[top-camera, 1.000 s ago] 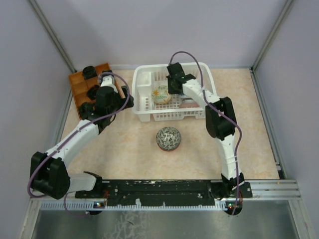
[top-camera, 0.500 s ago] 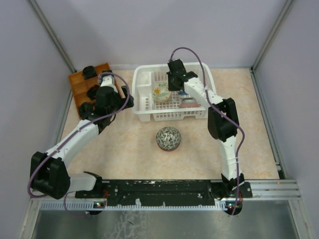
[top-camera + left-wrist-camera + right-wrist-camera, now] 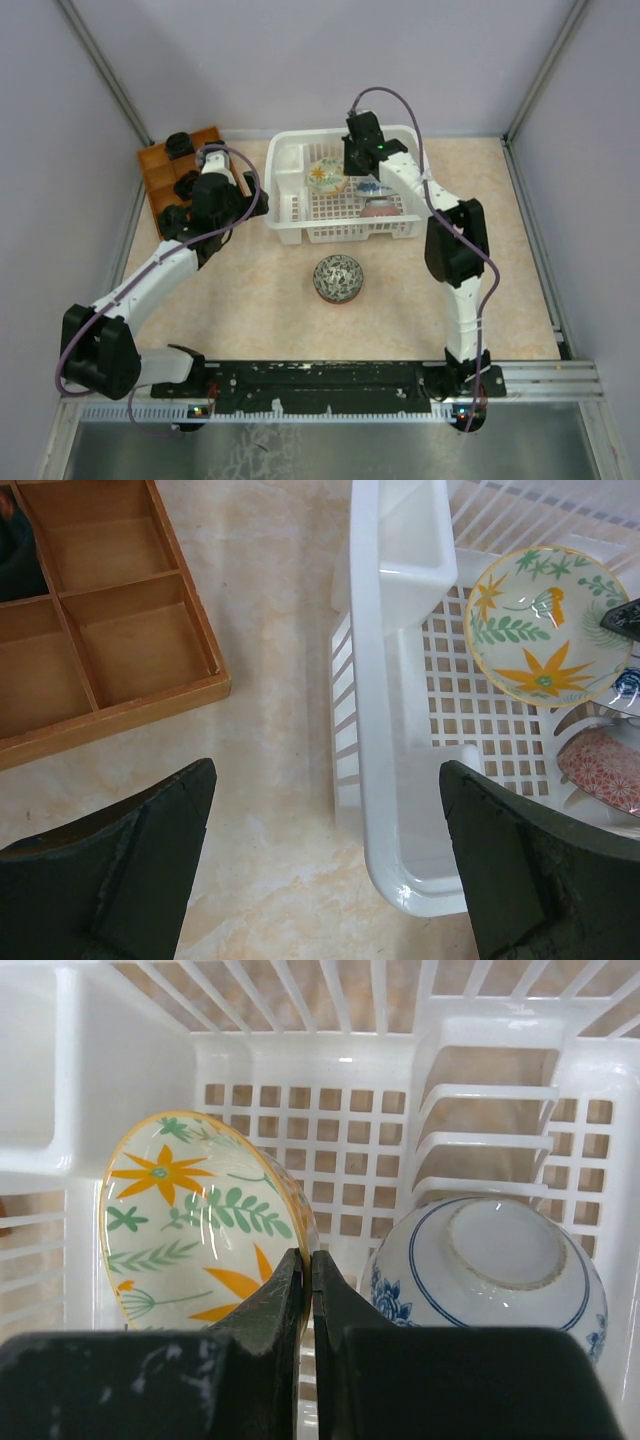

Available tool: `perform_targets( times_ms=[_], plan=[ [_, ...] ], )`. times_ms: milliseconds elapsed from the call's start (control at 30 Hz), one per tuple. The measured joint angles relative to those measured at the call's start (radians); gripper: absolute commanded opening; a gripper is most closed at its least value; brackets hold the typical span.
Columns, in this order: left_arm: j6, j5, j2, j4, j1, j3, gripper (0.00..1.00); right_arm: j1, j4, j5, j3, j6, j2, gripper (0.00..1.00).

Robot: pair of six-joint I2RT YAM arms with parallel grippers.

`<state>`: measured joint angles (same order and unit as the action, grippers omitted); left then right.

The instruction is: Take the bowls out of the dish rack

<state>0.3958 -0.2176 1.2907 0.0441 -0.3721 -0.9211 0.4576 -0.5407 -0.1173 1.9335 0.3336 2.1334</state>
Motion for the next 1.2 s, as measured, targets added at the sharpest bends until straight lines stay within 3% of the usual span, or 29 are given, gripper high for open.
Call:
perform_targets(
  times_ms=[533, 900, 1200],
  plan=[
    [0.0, 0.0, 0.013, -0.003, 0.0, 0.0, 0.99, -0.032, 0.058, 0.058, -0.193, 0.044, -0.19, 0.0],
    [0.0, 0.0, 0.01, -0.002, 0.0, 0.0, 0.99, -0.063, 0.082, 0.055, -0.39, 0.064, -0.581, 0.0],
    [0.0, 0.0, -0.025, 0.0, 0.0, 0.0, 0.99, -0.068, -0.002, 0.046, -0.612, 0.099, -0.936, 0.0]
  ],
)
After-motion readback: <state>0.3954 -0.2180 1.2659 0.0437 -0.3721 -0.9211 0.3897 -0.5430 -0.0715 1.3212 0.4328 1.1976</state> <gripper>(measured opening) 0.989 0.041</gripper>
